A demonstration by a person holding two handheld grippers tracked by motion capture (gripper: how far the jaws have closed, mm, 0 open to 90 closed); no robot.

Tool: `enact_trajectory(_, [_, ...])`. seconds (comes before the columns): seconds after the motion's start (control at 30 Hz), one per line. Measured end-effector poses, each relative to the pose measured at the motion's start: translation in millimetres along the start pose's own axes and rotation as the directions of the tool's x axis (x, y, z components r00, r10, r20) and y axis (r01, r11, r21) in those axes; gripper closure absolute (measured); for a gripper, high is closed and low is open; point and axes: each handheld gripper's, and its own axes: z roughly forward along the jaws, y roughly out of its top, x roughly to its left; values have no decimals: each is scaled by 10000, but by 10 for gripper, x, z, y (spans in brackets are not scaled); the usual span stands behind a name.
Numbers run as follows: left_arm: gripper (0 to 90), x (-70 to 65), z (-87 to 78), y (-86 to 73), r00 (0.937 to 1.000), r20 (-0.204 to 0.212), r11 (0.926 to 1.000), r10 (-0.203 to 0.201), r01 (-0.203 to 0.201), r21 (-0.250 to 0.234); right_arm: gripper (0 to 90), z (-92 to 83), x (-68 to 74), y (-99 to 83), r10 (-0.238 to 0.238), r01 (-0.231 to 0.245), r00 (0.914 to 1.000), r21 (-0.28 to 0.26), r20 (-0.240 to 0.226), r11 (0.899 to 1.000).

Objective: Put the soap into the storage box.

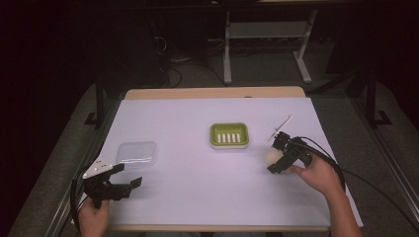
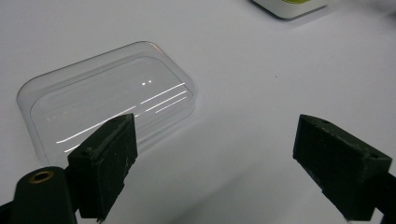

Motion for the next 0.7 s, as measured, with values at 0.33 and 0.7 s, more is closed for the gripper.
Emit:
enact_trajectory(0.33, [129,0,-3,2,10000,-6,10000,7,-7,32,240,-55,-31,107,-143,143,9999,-118,-44,9998])
enact_trajectory(0.7, [129,8,-13,-1,10000,19,10000,-21,21,-45,240,-56,-50,327,-455,456,9988,85,-177,9989])
